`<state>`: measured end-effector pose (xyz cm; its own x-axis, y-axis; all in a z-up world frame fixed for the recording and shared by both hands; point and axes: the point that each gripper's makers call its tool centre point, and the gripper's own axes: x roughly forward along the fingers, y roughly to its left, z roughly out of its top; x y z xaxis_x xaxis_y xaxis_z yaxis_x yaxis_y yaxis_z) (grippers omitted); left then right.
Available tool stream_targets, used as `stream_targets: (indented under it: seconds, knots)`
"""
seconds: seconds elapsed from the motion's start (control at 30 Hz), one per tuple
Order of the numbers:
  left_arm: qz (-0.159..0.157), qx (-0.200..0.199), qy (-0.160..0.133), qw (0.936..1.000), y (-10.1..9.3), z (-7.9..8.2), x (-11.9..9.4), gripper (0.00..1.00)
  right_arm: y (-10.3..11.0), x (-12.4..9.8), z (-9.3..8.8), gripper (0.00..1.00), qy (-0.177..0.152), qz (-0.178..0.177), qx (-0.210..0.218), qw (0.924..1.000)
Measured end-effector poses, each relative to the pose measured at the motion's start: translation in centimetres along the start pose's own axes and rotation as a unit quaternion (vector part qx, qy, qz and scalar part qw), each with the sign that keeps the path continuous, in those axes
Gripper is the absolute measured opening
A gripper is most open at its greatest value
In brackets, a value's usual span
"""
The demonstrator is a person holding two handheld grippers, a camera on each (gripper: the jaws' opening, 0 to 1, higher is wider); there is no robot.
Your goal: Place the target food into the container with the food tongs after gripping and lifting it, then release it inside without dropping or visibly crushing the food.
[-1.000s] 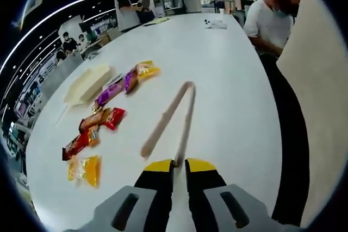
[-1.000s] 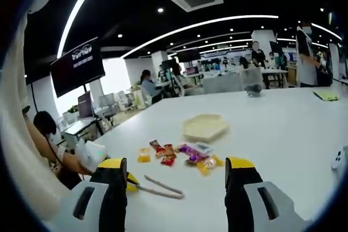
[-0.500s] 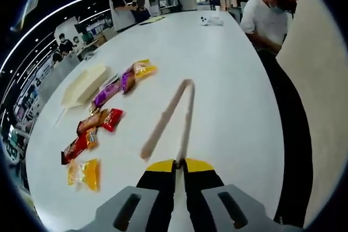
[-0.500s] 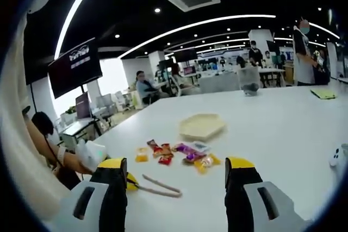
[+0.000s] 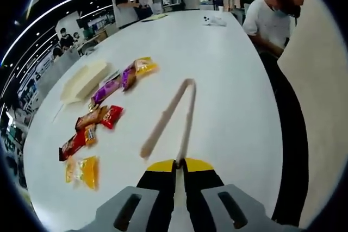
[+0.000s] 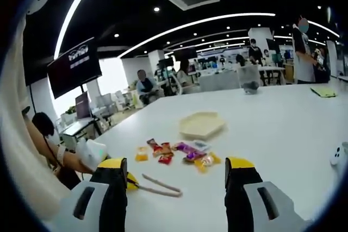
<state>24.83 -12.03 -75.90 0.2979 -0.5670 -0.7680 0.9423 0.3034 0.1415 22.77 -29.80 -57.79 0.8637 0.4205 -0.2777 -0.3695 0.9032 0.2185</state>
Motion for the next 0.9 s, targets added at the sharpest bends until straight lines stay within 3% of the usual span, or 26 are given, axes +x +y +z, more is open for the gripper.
stream_targets:
  seconds: [0.9]
  knots:
    - [-0.007, 0.018, 0.0, 0.9998, -0.16, 0.1, 0.03, 0.01, -0.41, 0.24, -0.4, 0.74, 0.009, -0.001, 0.01, 0.9999]
